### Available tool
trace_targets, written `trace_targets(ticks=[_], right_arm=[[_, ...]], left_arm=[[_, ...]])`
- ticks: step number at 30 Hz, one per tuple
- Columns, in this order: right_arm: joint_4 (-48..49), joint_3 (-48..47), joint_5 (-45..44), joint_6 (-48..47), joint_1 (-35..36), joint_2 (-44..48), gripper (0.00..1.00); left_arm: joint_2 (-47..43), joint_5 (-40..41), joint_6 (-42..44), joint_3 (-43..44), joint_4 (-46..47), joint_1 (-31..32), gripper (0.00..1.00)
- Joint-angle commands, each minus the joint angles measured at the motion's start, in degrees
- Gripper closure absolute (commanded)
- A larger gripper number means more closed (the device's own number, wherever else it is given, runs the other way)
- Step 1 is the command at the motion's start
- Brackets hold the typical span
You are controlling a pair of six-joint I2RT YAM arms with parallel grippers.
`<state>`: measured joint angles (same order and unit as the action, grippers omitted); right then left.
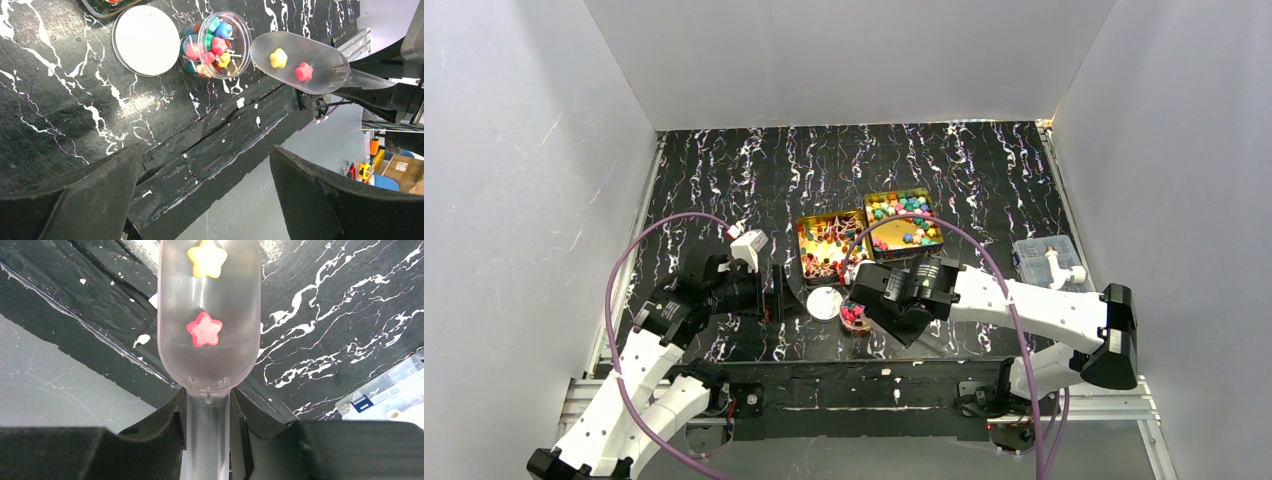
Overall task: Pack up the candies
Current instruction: Place the fake candies in the packing bottle.
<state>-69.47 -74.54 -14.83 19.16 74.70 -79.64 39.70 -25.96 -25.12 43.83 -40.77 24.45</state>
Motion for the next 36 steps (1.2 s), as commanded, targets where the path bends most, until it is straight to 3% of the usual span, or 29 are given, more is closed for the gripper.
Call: trace_targets(ticks=[1, 25, 36], right_arm=[[-3.52, -4.36, 0.63, 1.07, 0.36, -1.47, 0.99], [-11.88, -13.82, 3.81, -3.49, -3.25, -11.98, 0.99], [-11.8, -14.67, 2.55, -2.41, -6.34, -9.12, 0.99]], left_arm=[[-0.85, -0.93, 0.6, -0.46, -0.36, -0.19, 0.01], [-2.34, -1.88, 0.94, -0.51, 0.08, -0.19, 0.01], [-2.72, -2.16, 1.03, -0.59, 0.26, -0.19, 0.01]])
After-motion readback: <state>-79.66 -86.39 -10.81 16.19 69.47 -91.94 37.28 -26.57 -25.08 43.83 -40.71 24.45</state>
